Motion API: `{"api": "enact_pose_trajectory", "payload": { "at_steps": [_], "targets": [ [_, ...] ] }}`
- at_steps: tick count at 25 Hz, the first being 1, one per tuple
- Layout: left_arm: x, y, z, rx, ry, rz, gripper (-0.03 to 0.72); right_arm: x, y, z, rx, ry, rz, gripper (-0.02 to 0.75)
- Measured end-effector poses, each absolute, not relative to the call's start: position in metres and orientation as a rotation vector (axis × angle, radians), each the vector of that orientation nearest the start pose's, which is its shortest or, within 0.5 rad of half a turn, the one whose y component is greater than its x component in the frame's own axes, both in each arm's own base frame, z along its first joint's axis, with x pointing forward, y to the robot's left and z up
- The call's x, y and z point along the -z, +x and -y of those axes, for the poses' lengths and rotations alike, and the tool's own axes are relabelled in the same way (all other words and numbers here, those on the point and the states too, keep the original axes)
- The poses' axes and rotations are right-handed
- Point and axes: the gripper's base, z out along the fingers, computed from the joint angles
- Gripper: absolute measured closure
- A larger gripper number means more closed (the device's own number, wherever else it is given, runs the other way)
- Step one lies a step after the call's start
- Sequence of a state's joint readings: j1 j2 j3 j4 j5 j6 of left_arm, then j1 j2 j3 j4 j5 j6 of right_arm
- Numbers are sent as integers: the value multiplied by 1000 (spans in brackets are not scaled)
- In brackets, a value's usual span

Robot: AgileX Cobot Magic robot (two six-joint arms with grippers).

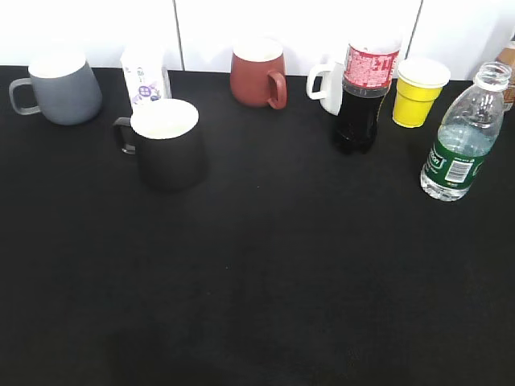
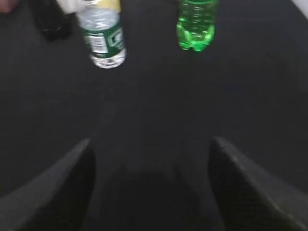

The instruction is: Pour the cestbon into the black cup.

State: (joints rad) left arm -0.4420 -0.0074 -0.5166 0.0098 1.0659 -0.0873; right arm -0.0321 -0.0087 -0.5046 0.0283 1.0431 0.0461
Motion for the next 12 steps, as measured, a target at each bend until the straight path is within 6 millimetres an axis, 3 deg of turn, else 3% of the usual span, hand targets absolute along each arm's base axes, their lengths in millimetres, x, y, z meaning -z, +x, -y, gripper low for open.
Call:
{"api": "enact_pose_trajectory", "payload": {
  "at_steps": [7, 12],
  "targets": [
    [-281, -7, -4, 315, 346, -2010, 449, -280, -6, -3, -48, 76, -2011, 183],
    [-281, -8, -2, 181, 130, -2026, 449, -280, -6, -3, -30, 105, -2009, 183]
  ]
}}
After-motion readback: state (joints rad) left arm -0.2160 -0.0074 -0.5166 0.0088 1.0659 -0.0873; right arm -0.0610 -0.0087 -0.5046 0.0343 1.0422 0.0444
